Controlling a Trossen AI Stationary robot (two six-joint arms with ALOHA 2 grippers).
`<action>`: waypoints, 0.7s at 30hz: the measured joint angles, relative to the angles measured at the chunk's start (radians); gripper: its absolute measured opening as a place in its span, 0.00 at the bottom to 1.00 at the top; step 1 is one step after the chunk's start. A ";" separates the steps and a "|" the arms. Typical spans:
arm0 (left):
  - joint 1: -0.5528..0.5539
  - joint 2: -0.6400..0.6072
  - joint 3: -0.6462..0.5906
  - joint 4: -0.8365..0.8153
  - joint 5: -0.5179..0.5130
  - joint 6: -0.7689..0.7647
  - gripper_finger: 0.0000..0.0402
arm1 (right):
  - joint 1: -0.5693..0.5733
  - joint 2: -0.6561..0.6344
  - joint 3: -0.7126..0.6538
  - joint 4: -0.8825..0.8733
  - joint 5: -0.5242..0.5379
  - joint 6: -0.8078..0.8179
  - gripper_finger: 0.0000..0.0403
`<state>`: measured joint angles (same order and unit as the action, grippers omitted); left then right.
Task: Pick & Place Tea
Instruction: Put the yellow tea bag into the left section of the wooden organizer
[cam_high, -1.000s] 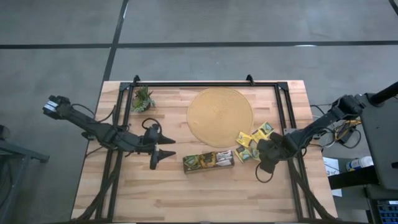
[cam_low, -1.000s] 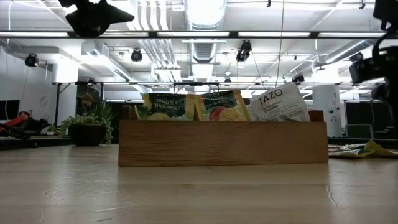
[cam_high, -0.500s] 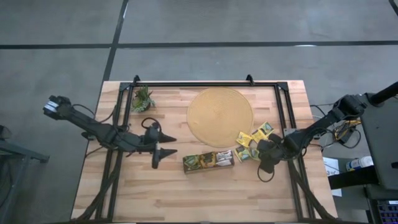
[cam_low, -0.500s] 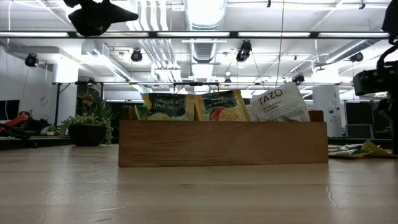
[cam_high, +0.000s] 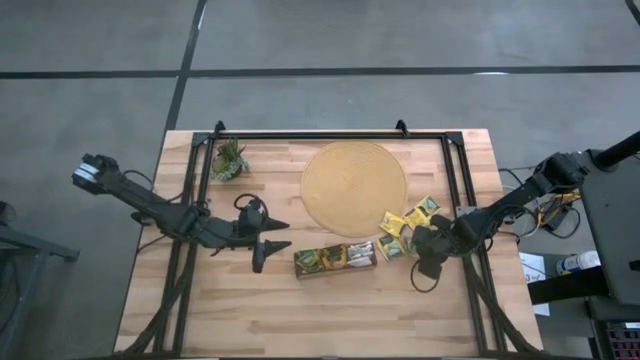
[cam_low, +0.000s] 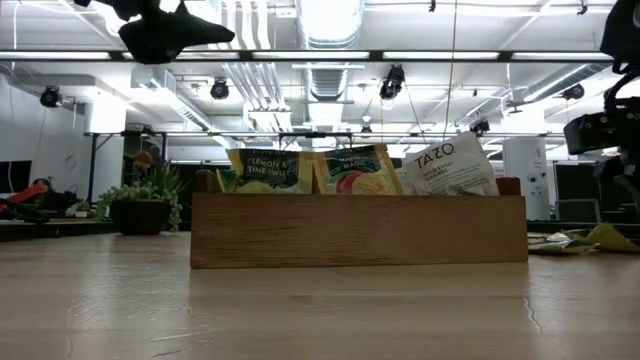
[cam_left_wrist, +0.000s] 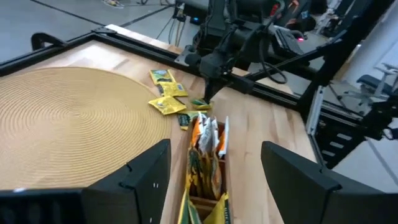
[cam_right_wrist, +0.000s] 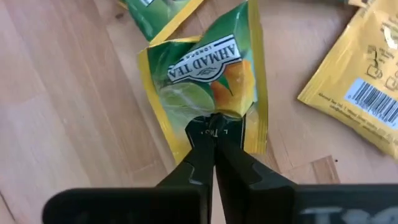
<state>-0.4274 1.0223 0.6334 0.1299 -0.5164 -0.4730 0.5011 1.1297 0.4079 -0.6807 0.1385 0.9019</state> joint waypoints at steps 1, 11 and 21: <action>0.000 0.005 0.000 0.000 -0.002 -0.004 0.60 | 0.000 0.001 0.010 -0.003 0.001 -0.015 0.02; 0.000 0.043 0.000 0.125 -0.024 0.069 0.60 | 0.000 0.000 0.256 -0.230 0.247 -0.103 0.02; 0.002 0.059 0.000 0.151 -0.087 0.050 0.60 | 0.000 0.005 0.511 -0.231 0.817 -0.361 0.02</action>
<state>-0.4252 1.0816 0.6334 0.2807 -0.6036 -0.4233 0.5014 1.1343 0.9184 -0.9121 0.9554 0.5414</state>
